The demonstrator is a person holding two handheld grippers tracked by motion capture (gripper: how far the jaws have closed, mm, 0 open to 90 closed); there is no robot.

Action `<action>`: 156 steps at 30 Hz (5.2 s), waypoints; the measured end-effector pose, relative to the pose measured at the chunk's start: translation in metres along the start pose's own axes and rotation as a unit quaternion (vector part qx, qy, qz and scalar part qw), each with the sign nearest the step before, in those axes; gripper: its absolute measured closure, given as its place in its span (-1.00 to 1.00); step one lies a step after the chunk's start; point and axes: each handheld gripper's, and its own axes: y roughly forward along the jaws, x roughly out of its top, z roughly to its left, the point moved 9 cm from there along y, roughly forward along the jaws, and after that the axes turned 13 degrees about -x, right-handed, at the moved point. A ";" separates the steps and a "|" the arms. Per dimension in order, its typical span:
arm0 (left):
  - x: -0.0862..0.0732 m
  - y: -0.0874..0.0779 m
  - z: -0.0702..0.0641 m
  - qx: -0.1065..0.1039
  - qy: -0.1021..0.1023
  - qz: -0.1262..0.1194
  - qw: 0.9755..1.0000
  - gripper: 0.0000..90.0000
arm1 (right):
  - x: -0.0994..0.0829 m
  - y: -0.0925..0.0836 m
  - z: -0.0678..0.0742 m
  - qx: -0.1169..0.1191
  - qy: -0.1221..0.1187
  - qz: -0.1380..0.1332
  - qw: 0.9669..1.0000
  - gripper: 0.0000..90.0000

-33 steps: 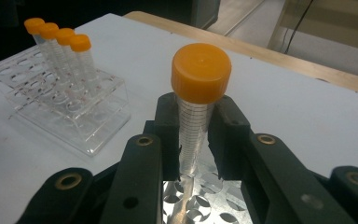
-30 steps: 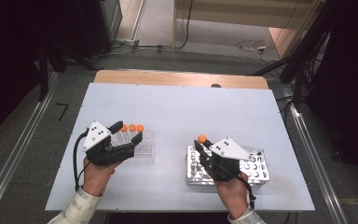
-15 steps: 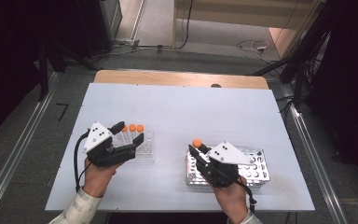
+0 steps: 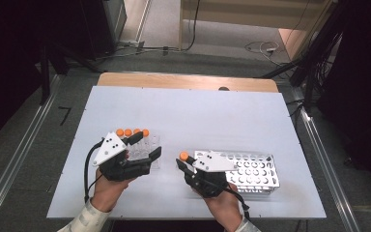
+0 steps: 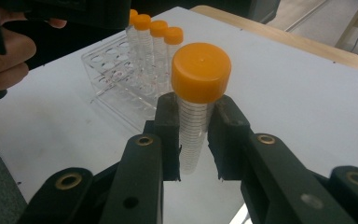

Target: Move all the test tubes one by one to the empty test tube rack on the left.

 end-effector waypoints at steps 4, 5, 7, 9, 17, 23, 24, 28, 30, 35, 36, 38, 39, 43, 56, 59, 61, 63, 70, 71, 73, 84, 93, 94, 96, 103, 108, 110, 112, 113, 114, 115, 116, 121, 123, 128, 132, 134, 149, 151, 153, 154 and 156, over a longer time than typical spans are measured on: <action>0.001 0.002 -0.012 -0.017 0.008 0.003 1.000 -0.42 | -0.001 0.007 0.003 0.006 0.001 0.006 1.000 0.61; 0.001 0.003 -0.014 -0.021 0.008 0.002 1.000 -0.42 | -0.002 0.008 0.004 0.008 0.003 0.009 1.000 0.61; 0.001 0.004 -0.019 -0.029 0.011 0.004 1.000 -0.39 | -0.002 0.011 0.005 0.009 0.000 0.010 1.000 0.61; 0.000 0.006 -0.023 -0.036 0.015 0.007 0.999 -0.38 | -0.003 0.013 0.007 0.011 -0.002 0.014 1.000 0.61; -0.008 0.014 -0.034 -0.067 0.027 0.026 0.997 -0.07 | -0.004 0.017 0.017 0.021 -0.014 0.018 1.000 0.61; -0.013 0.018 -0.037 -0.076 0.033 0.037 0.996 0.17 | -0.003 0.017 0.025 0.030 -0.021 0.015 0.999 0.61; -0.014 0.018 -0.037 -0.077 0.033 0.038 0.996 0.20 | -0.004 0.017 0.025 0.030 -0.022 0.016 0.999 0.61; -0.017 0.020 -0.036 -0.078 0.034 0.045 0.995 0.34 | -0.003 0.016 0.027 0.032 -0.024 0.014 0.999 0.61; -0.018 0.020 -0.037 -0.082 0.034 0.045 0.995 0.40 | -0.003 0.015 0.027 0.033 -0.024 0.014 0.999 0.61; -0.019 0.021 -0.037 -0.082 0.040 0.047 0.995 0.51 | -0.004 0.016 0.027 0.034 -0.024 0.016 0.999 0.61; -0.019 0.021 -0.037 -0.082 0.041 0.047 0.995 0.52 | -0.004 0.016 0.027 0.034 -0.024 0.016 0.999 0.61; -0.019 0.021 -0.037 -0.084 0.040 0.047 0.995 0.54 | -0.004 0.016 0.027 0.035 -0.024 0.015 0.999 0.61; -0.018 0.020 -0.037 -0.088 0.037 0.046 0.994 0.54 | -0.004 0.016 0.027 0.036 -0.024 0.015 0.999 0.59; -0.013 0.015 -0.034 -0.088 0.028 0.036 0.995 0.55 | -0.004 0.013 0.029 0.050 -0.026 0.017 0.998 0.06; 0.009 -0.018 -0.005 -0.061 -0.006 0.000 0.998 0.55 | -0.007 -0.004 0.003 0.029 -0.009 0.006 1.000 -0.41; 0.013 -0.027 0.002 -0.054 -0.013 -0.005 0.998 0.55 | -0.011 -0.006 -0.003 0.024 -0.005 0.008 1.000 -0.42; 0.015 -0.033 0.007 -0.049 -0.016 -0.008 0.999 0.55 | -0.012 -0.007 -0.007 0.020 -0.002 0.008 1.000 -0.42; 0.017 -0.038 0.013 -0.044 -0.017 -0.007 0.999 0.55 | -0.013 -0.008 -0.011 0.016 0.000 0.007 1.000 -0.43; 0.018 -0.053 0.032 -0.017 -0.024 -0.006 1.000 0.55 | -0.016 -0.013 -0.026 0.003 0.009 0.006 1.000 -0.42; 0.018 -0.055 0.034 -0.013 -0.025 -0.005 1.000 0.55 | -0.017 -0.014 -0.028 0.001 0.012 0.007 1.000 -0.42; 0.018 -0.060 0.039 -0.007 -0.028 -0.008 1.000 0.55 | -0.018 -0.016 -0.032 -0.003 0.014 0.005 1.000 -0.42; 0.019 -0.073 0.061 0.041 -0.021 -0.011 0.999 0.55 | -0.022 -0.020 -0.046 -0.018 0.022 0.005 1.000 -0.42; 0.014 -0.079 0.088 0.102 -0.020 -0.015 0.994 0.55 | -0.026 -0.022 -0.057 -0.029 0.030 0.008 0.999 -0.43; 0.014 -0.079 0.090 0.108 -0.020 -0.017 0.994 0.55 | -0.027 -0.022 -0.058 -0.030 0.031 0.011 0.999 -0.43; 0.014 -0.080 0.094 0.119 -0.017 -0.018 0.993 0.55 | -0.028 -0.021 -0.059 -0.031 0.030 0.010 0.999 -0.43; 0.012 -0.080 0.109 0.148 -0.018 -0.033 0.988 0.55 | -0.028 -0.023 -0.062 -0.035 0.033 0.008 0.999 -0.43; 0.006 -0.075 0.117 0.156 -0.021 -0.030 0.987 0.55 | -0.028 -0.024 -0.063 -0.038 0.035 0.008 0.999 -0.43; 0.004 -0.074 0.119 0.156 -0.022 -0.031 0.987 0.55 | -0.028 -0.024 -0.063 -0.039 0.037 0.008 0.999 -0.43; 0.003 -0.072 0.120 0.156 -0.022 -0.031 0.987 0.55 | -0.028 -0.024 -0.064 -0.039 0.037 0.007 0.999 -0.43; 0.003 -0.072 0.120 0.155 -0.022 -0.031 0.987 0.55 | -0.028 -0.024 -0.064 -0.039 0.036 0.006 0.999 -0.43; 0.003 -0.071 0.119 0.154 -0.021 -0.032 0.987 0.55 | -0.028 -0.024 -0.064 -0.039 0.036 0.006 0.999 -0.43; 0.002 -0.070 0.119 0.155 -0.020 -0.029 0.987 0.55 | -0.028 -0.024 -0.064 -0.039 0.036 0.006 0.999 -0.43; 0.001 -0.069 0.119 0.154 -0.020 -0.029 0.987 0.55 | -0.028 -0.024 -0.064 -0.039 0.036 0.007 0.999 -0.43; -0.005 -0.065 0.119 0.156 -0.020 -0.020 0.987 0.55 | -0.028 -0.024 -0.064 -0.039 0.036 0.007 0.999 -0.43; -0.009 -0.062 0.120 0.157 -0.021 -0.016 0.987 0.55 | -0.028 -0.024 -0.064 -0.039 0.035 0.007 0.999 -0.43; -0.018 -0.059 0.121 0.161 -0.025 -0.007 0.987 0.54 | -0.028 -0.024 -0.064 -0.039 0.035 0.008 0.999 -0.43; -0.024 -0.058 0.122 0.163 -0.030 -0.004 0.986 0.54 | -0.029 -0.024 -0.064 -0.039 0.036 0.008 0.999 -0.43; -0.026 -0.059 0.122 0.163 -0.036 -0.005 0.986 0.54 | -0.029 -0.024 -0.064 -0.039 0.035 0.008 0.999 -0.43; -0.028 -0.062 0.121 0.153 -0.057 -0.014 0.986 0.28 | -0.029 -0.023 -0.064 -0.039 0.036 0.008 0.999 -0.43; -0.027 -0.063 0.121 0.150 -0.063 -0.018 0.986 0.22 | -0.029 -0.023 -0.065 -0.040 0.037 0.007 0.998 -0.43; -0.027 -0.063 0.119 0.147 -0.066 -0.016 0.987 0.14 | -0.029 -0.023 -0.067 -0.042 0.038 0.007 0.998 -0.43; -0.027 -0.063 0.119 0.148 -0.068 -0.017 0.987 0.07 | -0.029 -0.023 -0.067 -0.042 0.039 0.008 0.998 -0.43; -0.027 -0.064 0.117 0.148 -0.070 -0.018 0.986 -0.01 | -0.029 -0.023 -0.069 -0.044 0.039 0.007 0.998 -0.43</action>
